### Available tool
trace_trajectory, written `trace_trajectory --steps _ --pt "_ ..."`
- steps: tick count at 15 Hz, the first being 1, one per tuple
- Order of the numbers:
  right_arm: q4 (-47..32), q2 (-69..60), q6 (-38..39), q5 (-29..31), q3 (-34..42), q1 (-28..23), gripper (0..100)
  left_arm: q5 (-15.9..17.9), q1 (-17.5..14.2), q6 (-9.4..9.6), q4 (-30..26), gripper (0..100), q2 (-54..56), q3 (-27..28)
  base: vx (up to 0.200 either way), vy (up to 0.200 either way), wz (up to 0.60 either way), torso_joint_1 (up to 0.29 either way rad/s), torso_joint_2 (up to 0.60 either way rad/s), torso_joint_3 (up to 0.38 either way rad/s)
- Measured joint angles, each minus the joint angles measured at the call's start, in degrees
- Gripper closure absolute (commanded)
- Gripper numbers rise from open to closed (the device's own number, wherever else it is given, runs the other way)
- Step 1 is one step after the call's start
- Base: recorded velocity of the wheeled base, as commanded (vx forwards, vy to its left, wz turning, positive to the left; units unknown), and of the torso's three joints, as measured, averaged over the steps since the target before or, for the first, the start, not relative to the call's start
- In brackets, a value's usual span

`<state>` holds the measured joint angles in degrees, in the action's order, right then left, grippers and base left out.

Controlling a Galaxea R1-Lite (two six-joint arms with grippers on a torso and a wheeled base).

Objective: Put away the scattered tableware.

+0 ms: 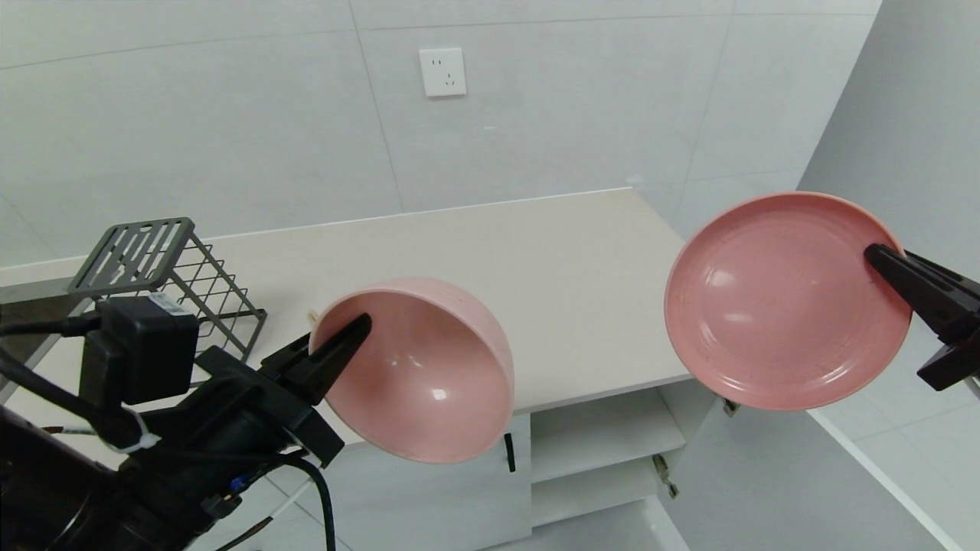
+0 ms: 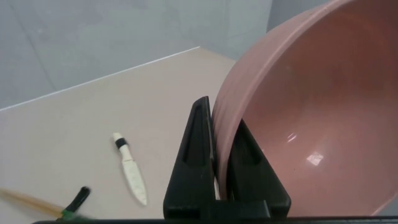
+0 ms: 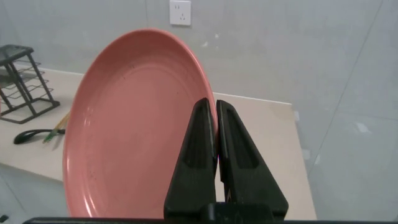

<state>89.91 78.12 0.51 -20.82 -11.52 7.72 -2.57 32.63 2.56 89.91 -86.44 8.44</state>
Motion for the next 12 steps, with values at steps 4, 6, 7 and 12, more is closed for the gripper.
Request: trace_trajectory --steps 4,6,7,12 --pt "0.01 0.11 0.02 0.0 0.09 0.0 100 0.11 0.05 0.06 0.01 100 -0.27 -0.1 0.0 -0.05 0.0 -0.105 0.22 0.102" --pt "-0.02 0.2 0.02 0.0 0.09 0.0 100 0.06 0.11 0.11 0.0 100 -0.24 -0.1 0.0 -0.2 0.0 -0.036 0.1 0.044" --pt "0.01 0.2 0.02 0.07 0.11 -0.06 100 0.06 0.09 0.09 0.04 100 -0.18 -0.1 0.0 0.0 0.0 0.0 0.0 0.0" --pt "-0.02 0.22 0.02 0.13 0.11 -0.12 100 0.15 0.18 0.11 0.0 100 -0.07 -0.06 0.0 0.0 0.0 0.0 0.0 0.0"
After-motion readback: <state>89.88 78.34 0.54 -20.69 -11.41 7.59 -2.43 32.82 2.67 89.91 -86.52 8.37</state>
